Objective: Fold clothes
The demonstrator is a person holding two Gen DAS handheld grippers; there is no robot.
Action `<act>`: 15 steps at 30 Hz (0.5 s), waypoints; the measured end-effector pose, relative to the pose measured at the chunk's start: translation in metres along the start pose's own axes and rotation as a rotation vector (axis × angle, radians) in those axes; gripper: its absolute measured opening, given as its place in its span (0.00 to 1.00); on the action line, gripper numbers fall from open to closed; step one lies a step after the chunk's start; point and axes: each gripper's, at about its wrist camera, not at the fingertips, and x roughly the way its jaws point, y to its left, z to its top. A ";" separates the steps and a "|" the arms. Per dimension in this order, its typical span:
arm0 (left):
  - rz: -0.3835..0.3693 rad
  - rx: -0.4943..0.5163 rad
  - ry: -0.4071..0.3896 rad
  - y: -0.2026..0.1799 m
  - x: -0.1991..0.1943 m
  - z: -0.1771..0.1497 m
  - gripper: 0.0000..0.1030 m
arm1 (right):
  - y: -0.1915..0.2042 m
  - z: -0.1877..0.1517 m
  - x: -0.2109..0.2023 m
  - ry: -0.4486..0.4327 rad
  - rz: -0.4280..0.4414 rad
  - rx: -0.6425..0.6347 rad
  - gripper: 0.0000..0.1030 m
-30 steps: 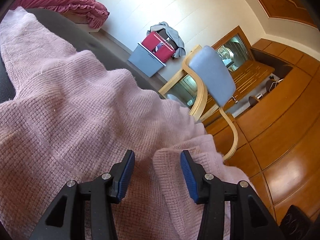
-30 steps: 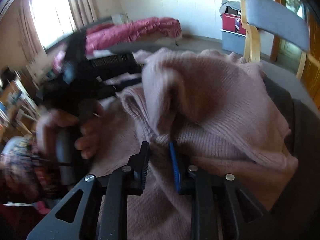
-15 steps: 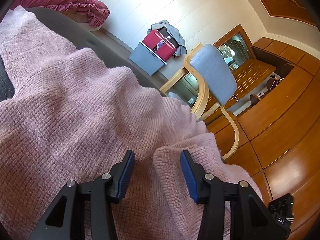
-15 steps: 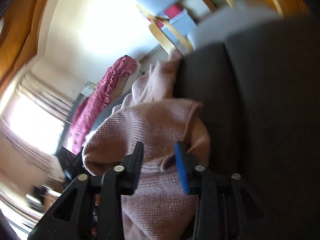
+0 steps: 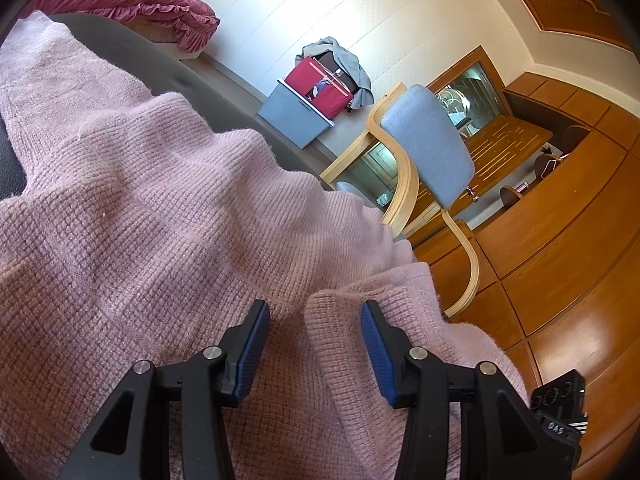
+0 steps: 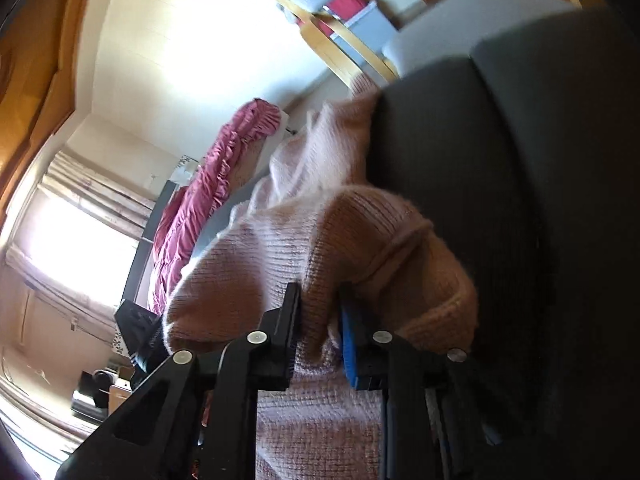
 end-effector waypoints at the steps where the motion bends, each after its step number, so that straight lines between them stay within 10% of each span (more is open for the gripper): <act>1: 0.000 0.000 0.000 0.000 0.000 0.000 0.46 | 0.001 0.001 0.000 -0.005 -0.004 -0.015 0.14; 15: 0.002 0.002 0.003 -0.001 0.001 0.000 0.46 | -0.060 0.065 -0.106 -0.199 -0.718 -0.245 0.05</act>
